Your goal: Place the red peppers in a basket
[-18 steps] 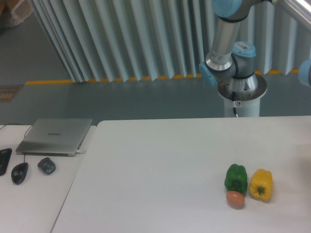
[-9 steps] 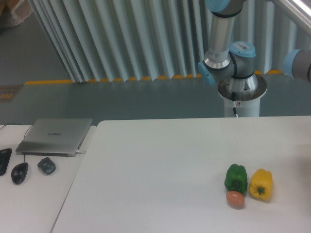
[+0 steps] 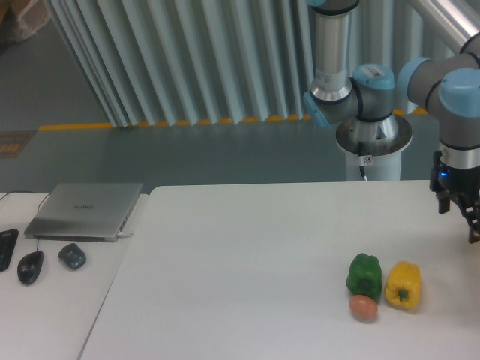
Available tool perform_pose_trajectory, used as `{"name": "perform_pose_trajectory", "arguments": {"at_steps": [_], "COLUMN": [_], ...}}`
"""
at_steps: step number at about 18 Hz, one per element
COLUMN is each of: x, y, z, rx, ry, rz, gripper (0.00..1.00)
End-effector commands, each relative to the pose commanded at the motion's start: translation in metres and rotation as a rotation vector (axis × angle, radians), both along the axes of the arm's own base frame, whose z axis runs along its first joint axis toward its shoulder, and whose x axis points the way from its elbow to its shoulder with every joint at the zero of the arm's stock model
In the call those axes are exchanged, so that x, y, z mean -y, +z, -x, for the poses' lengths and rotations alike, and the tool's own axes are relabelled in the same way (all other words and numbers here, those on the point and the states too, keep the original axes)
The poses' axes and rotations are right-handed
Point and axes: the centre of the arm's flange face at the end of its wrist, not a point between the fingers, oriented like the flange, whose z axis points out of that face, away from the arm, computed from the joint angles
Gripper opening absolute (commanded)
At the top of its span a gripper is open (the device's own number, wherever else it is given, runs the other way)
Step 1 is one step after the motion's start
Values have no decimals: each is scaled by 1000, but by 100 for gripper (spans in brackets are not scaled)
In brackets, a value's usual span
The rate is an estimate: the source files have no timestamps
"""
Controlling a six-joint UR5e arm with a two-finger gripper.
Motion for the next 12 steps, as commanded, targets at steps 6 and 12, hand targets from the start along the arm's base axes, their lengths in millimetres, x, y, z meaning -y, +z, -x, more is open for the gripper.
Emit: {"name": "perform_pose_trajectory", "arguments": {"at_steps": [6,12], "x": [-13,-21], "y": [2,0], "z": [-34,-44], "rx": [48,49], "ry": [-41,-17], "rz": [40,40], "gripper": [100,100]}}
